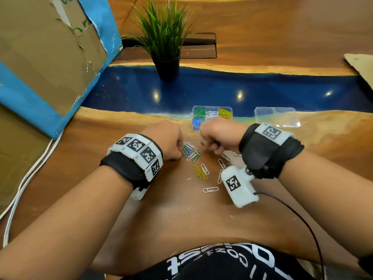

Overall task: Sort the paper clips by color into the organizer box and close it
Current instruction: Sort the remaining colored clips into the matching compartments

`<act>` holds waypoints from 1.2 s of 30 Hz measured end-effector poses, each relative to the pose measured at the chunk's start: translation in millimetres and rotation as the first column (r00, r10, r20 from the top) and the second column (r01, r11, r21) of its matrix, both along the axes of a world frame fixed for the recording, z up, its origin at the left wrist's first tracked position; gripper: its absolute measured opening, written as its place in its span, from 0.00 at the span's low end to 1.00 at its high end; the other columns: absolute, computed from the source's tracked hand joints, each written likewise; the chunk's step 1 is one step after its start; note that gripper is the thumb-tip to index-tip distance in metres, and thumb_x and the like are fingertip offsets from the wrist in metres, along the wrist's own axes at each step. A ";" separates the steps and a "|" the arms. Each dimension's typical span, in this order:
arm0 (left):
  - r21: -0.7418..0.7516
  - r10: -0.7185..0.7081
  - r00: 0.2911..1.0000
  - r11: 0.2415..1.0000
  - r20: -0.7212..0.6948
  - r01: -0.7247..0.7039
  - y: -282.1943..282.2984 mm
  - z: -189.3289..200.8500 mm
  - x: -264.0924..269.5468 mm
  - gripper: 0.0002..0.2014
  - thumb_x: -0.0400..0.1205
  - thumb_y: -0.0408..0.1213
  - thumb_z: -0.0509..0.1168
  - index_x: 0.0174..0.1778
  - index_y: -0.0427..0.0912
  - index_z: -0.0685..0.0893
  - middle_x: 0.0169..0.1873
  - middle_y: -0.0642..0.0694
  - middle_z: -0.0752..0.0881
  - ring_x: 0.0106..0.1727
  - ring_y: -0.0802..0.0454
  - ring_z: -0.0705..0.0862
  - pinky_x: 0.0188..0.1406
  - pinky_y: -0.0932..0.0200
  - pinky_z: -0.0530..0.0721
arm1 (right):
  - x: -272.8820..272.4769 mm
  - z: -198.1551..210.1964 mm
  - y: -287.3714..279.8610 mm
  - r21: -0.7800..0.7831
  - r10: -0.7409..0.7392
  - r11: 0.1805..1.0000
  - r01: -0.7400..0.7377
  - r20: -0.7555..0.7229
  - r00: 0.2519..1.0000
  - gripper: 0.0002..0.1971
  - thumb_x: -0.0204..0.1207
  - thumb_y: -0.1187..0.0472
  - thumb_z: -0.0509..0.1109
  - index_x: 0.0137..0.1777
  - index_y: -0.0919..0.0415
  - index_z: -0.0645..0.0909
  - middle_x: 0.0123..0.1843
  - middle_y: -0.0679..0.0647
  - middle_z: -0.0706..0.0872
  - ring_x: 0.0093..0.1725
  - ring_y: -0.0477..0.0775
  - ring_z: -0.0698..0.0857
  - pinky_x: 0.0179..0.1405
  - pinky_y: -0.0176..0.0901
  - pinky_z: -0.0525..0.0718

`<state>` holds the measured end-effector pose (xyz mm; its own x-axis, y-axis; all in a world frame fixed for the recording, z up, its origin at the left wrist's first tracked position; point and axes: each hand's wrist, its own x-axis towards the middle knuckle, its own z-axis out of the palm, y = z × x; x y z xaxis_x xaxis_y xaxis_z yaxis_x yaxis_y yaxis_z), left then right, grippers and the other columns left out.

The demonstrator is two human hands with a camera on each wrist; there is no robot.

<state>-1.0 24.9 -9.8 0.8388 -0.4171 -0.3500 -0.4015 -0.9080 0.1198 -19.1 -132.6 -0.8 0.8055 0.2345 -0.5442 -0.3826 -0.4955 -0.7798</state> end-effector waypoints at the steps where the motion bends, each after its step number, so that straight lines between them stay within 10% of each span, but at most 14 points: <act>1: 0.006 -0.004 1.000 1.000 -0.005 0.005 -0.1 0.4 0.1 0.02 0.71 0.41 0.71 0.32 0.51 0.85 0.25 0.57 0.77 0.38 0.52 0.81 0.37 0.58 0.80 | 0.5 0.4 0.3 0.167 -0.098 0.980 0.105 -0.048 0.994 0.13 0.70 0.75 0.49 0.27 0.60 0.62 0.27 0.56 0.69 0.19 0.48 0.63 0.18 0.29 0.58; 7: 0.016 0.013 0.999 1.000 -0.039 -0.012 1.0 -1.6 -1.8 0.02 0.67 0.40 0.70 0.31 0.48 0.84 0.30 0.52 0.84 0.36 0.51 0.82 0.36 0.58 0.83 | 6.9 -0.7 7.4 0.248 -0.120 0.959 0.139 -0.091 0.989 0.10 0.71 0.72 0.52 0.33 0.57 0.63 0.26 0.53 0.69 0.18 0.46 0.63 0.16 0.27 0.55; 11: -0.049 0.030 0.996 0.998 -0.081 -0.034 6.2 -5.2 -2.4 0.08 0.67 0.39 0.70 0.25 0.46 0.77 0.28 0.49 0.83 0.33 0.49 0.79 0.36 0.57 0.81 | 14.7 -4.3 15.2 -0.145 0.067 0.988 -0.053 0.088 0.994 0.06 0.73 0.62 0.65 0.35 0.57 0.72 0.30 0.53 0.73 0.26 0.52 0.70 0.21 0.34 0.65; 14: -0.167 0.103 0.989 0.979 -0.109 -0.121 13.6 -5.7 -1.6 0.13 0.70 0.39 0.68 0.24 0.45 0.70 0.26 0.48 0.75 0.31 0.49 0.72 0.33 0.58 0.73 | 12.4 -7.4 18.2 -0.541 0.382 0.811 -0.223 0.201 0.902 0.01 0.74 0.60 0.67 0.43 0.56 0.78 0.37 0.53 0.78 0.39 0.54 0.76 0.30 0.39 0.71; 19: -0.363 0.264 0.925 0.862 -0.275 -0.354 19.5 -1.2 0.0 0.17 0.75 0.31 0.61 0.22 0.44 0.65 0.19 0.51 0.68 0.22 0.52 0.67 0.25 0.61 0.66 | 13.0 -8.3 15.9 -0.709 0.491 0.674 -0.208 0.220 0.843 0.09 0.77 0.60 0.64 0.51 0.54 0.85 0.40 0.47 0.80 0.46 0.53 0.79 0.39 0.37 0.73; 25: -0.541 0.344 0.794 0.592 -0.502 -0.598 16.8 -3.4 7.4 0.20 0.76 0.21 0.55 0.21 0.45 0.62 0.15 0.50 0.62 0.13 0.57 0.59 0.15 0.73 0.61 | 12.3 -5.7 19.9 -0.738 0.500 0.658 -0.147 0.283 0.818 0.09 0.74 0.60 0.66 0.49 0.53 0.87 0.48 0.51 0.87 0.51 0.57 0.85 0.41 0.40 0.78; 36: -0.384 0.410 0.782 0.703 -0.469 -0.599 16.0 -13.7 6.2 0.10 0.72 0.29 0.52 0.25 0.46 0.67 0.23 0.42 0.66 0.23 0.49 0.64 0.24 0.60 0.62 | 11.5 -8.7 36.9 -0.710 0.534 0.676 -0.200 0.285 0.796 0.03 0.71 0.56 0.71 0.44 0.50 0.86 0.42 0.49 0.82 0.48 0.54 0.83 0.38 0.38 0.73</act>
<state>5.3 40.9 -23.5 0.8455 -0.1528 -0.5117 0.2505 -0.7327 0.6327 -7.6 -95.7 -9.4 0.9052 0.3126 -0.2880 0.2403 -0.9352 -0.2600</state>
